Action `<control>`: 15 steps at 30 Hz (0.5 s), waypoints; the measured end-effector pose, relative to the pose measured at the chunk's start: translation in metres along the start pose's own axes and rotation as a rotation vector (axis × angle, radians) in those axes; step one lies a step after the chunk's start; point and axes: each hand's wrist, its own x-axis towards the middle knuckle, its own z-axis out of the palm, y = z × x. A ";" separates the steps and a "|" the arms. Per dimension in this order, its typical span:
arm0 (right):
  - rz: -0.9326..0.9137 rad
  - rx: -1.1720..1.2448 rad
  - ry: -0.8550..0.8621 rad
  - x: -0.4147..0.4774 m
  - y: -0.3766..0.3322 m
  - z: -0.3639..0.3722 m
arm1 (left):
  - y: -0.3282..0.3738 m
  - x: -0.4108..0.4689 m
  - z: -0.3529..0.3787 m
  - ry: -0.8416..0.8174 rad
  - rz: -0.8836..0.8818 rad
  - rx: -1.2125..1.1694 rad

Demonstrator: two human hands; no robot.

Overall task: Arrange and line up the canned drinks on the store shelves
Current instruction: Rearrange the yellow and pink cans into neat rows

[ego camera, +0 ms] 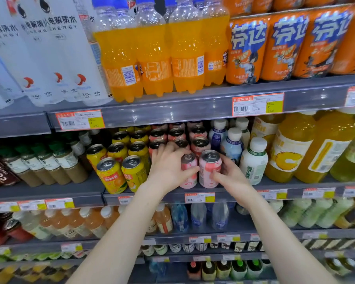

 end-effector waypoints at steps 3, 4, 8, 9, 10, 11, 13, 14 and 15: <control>-0.027 -0.012 0.040 -0.001 0.009 0.000 | -0.004 -0.006 0.002 0.039 0.060 0.002; -0.028 -0.023 0.059 -0.002 0.009 0.002 | -0.005 -0.008 0.003 0.049 0.073 0.009; -0.037 -0.061 0.190 -0.007 0.011 0.015 | -0.007 -0.014 0.006 0.067 0.060 0.027; -0.049 -0.076 0.224 -0.008 0.012 0.019 | -0.007 -0.014 0.007 0.066 0.050 0.033; -0.064 -0.094 0.251 -0.009 0.013 0.021 | -0.007 -0.014 0.008 0.061 0.043 0.042; -0.083 -0.105 0.269 -0.010 0.013 0.023 | -0.007 -0.014 0.008 0.056 0.040 0.051; -0.102 -0.138 0.270 -0.009 0.014 0.023 | -0.007 -0.014 0.008 0.051 0.044 0.057; -0.096 -0.157 0.243 -0.009 0.014 0.023 | -0.007 -0.014 0.008 0.050 0.050 0.059; -0.081 -0.171 0.205 -0.009 0.015 0.021 | -0.008 -0.013 0.008 0.051 0.057 0.062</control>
